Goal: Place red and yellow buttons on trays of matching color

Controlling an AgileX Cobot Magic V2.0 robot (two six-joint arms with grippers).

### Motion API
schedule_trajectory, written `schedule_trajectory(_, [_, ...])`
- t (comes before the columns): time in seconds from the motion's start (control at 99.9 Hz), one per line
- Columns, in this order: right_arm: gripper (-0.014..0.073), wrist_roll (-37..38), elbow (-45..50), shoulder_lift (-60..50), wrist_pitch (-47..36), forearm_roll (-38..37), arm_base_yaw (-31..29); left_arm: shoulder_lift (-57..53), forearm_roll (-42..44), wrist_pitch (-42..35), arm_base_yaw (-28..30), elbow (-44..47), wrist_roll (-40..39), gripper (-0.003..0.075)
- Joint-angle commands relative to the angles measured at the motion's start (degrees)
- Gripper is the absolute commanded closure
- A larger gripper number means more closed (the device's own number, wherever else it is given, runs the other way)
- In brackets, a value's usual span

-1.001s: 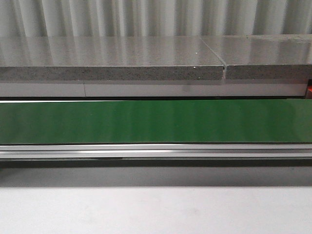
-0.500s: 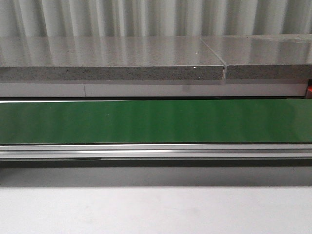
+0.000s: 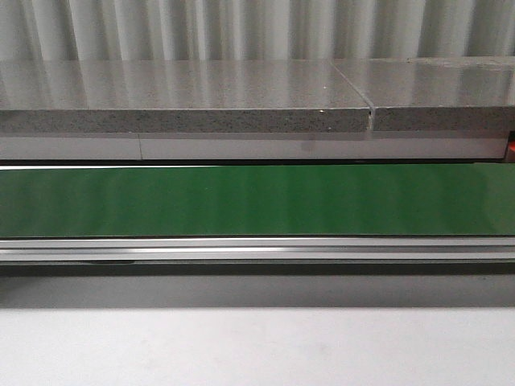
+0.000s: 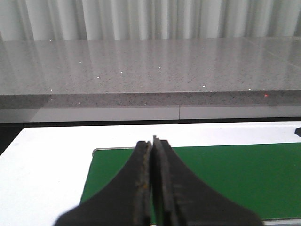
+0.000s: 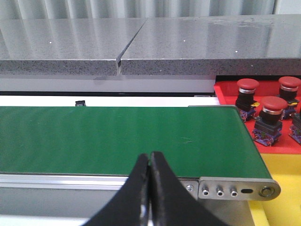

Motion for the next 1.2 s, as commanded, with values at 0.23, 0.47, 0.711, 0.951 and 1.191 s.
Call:
schedule_trajectory(0.23, [0.0661, -0.1, 0.09, -0.94, -4.98, -0.56, 0.0, -6.02, 4.87, -9.03, -0.43, 7.17, -5.38, 0.074])
schedule_trajectory(0.47, [0.0661, -0.1, 0.09, -0.94, -4.98, -0.56, 0.0, -12.4, 6.14, -9.44, -0.51, 12.61, -6.57, 0.074])
schedule_trajectory(0.711, [0.0661, -0.1, 0.09, -0.94, -4.98, -0.56, 0.0, -12.29, 10.41, -11.98, -2.96, 15.81, -12.36, 0.074])
schedule_trajectory(0.951, [0.0661, -0.1, 0.09, -0.94, -4.98, -0.56, 0.0, -12.29, 10.41, -17.28, -3.43, 19.15, -12.36, 0.074])
schedule_trajectory(1.191, [0.0661, -0.1, 0.09, -0.94, -4.98, -0.56, 0.0, -12.29, 10.65, -17.28, -3.43, 19.15, -12.36, 0.074])
